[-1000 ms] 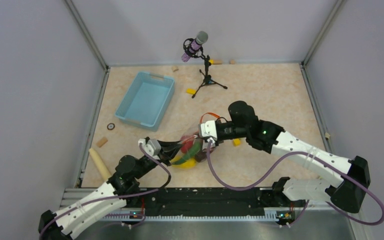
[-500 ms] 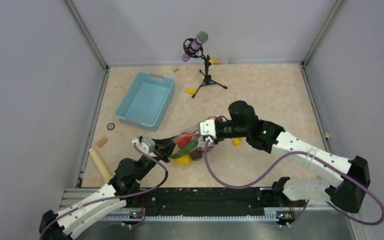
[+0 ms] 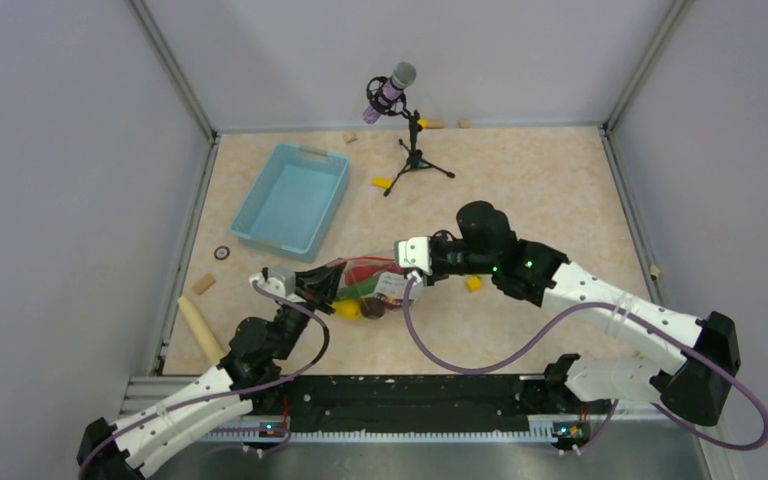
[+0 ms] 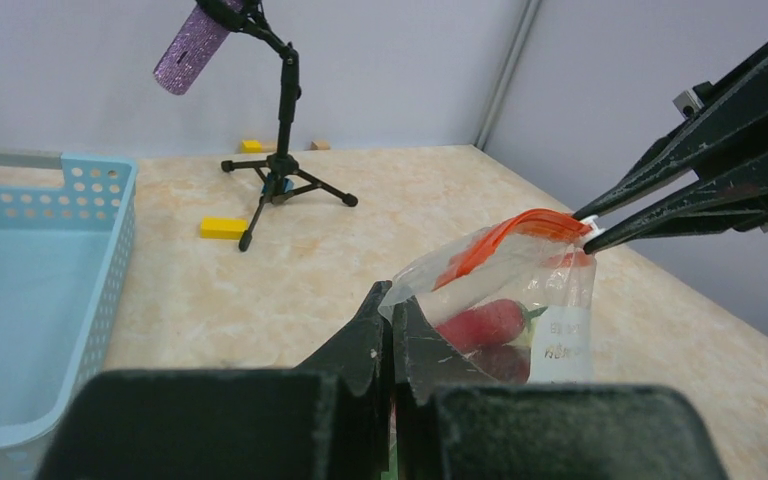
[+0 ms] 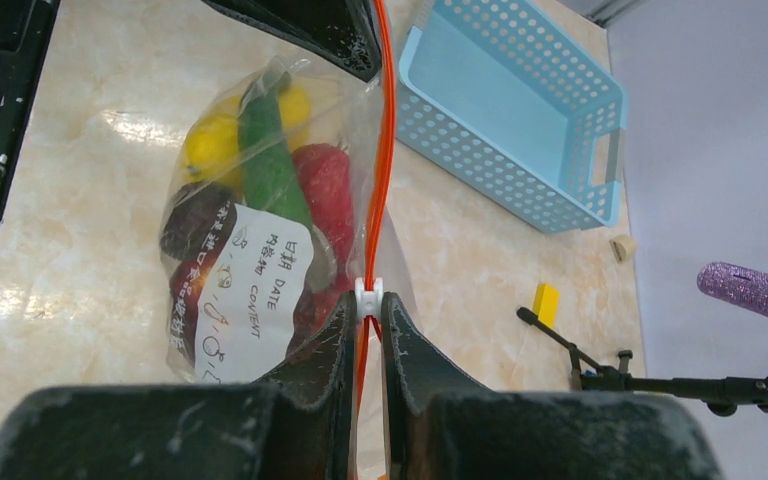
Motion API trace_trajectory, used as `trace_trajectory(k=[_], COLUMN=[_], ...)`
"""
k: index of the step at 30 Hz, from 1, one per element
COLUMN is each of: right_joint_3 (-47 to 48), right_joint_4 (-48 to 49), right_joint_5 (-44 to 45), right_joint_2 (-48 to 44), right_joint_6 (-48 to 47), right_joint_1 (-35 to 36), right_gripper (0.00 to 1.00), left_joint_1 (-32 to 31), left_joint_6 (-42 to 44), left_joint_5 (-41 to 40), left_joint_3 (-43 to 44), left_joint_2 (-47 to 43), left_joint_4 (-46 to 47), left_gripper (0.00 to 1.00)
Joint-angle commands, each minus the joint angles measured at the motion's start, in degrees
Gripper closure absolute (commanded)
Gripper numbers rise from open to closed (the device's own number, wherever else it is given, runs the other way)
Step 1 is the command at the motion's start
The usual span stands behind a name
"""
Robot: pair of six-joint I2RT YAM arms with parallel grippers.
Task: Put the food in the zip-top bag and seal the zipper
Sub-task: Zip the zipper food storage bag at the center of the board.
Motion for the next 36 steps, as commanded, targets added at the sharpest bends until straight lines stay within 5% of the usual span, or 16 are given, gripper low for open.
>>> trace_trajectory(k=[1,36], right_joint_3=[2.3,2.5], right_joint_4=[-0.5,-0.2], right_joint_5=[3.1,8.1], right_joint_2=[0.2,0.3], right_joint_6=[0.2,0.4], right_joint_1=[-0.9,-0.9], right_gripper=[1.00,1.00], left_joint_1=[0.7,0.7], left_joint_6=[-1.2,-10.4], left_joint_5=[-9.3,-32.1], left_joint_3=[0.0,7.8], left_joint_2=[0.1,7.1], left_joint_4=[5.3,-5.9], left_gripper=[1.00,1.00])
